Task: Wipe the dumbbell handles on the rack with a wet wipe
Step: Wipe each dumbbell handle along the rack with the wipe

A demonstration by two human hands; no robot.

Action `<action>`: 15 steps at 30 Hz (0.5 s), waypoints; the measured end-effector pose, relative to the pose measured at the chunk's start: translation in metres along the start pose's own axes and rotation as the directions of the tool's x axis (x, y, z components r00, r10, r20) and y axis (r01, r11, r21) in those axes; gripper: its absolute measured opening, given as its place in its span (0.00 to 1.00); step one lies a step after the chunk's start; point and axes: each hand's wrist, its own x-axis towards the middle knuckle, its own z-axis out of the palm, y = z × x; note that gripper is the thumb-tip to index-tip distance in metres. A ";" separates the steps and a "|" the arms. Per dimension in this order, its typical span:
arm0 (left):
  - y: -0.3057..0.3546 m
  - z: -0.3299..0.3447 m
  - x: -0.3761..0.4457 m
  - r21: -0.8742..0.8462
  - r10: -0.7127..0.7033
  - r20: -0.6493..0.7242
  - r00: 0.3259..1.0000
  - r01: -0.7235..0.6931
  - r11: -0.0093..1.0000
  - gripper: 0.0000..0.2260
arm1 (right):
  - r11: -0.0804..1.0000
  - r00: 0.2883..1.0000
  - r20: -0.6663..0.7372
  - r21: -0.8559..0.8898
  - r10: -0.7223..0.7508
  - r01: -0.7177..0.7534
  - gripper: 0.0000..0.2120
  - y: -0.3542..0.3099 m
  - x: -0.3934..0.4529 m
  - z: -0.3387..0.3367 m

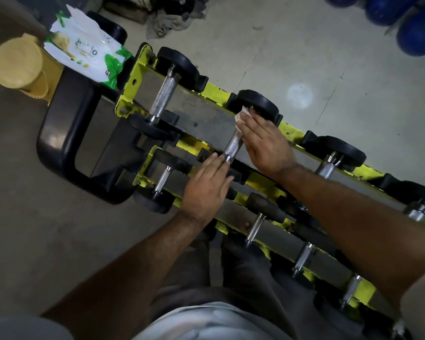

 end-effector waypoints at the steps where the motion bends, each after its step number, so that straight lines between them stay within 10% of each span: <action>1: 0.000 0.002 -0.002 0.004 -0.009 -0.008 1.000 0.009 1.000 0.18 | 1.000 1.000 0.010 0.007 0.009 -0.009 0.22 -0.005 -0.005 0.005; 15: 0.008 0.009 -0.005 0.095 -0.204 0.125 0.971 0.193 0.977 0.29 | 0.981 0.972 0.135 0.032 -0.195 0.192 0.25 0.009 -0.011 -0.007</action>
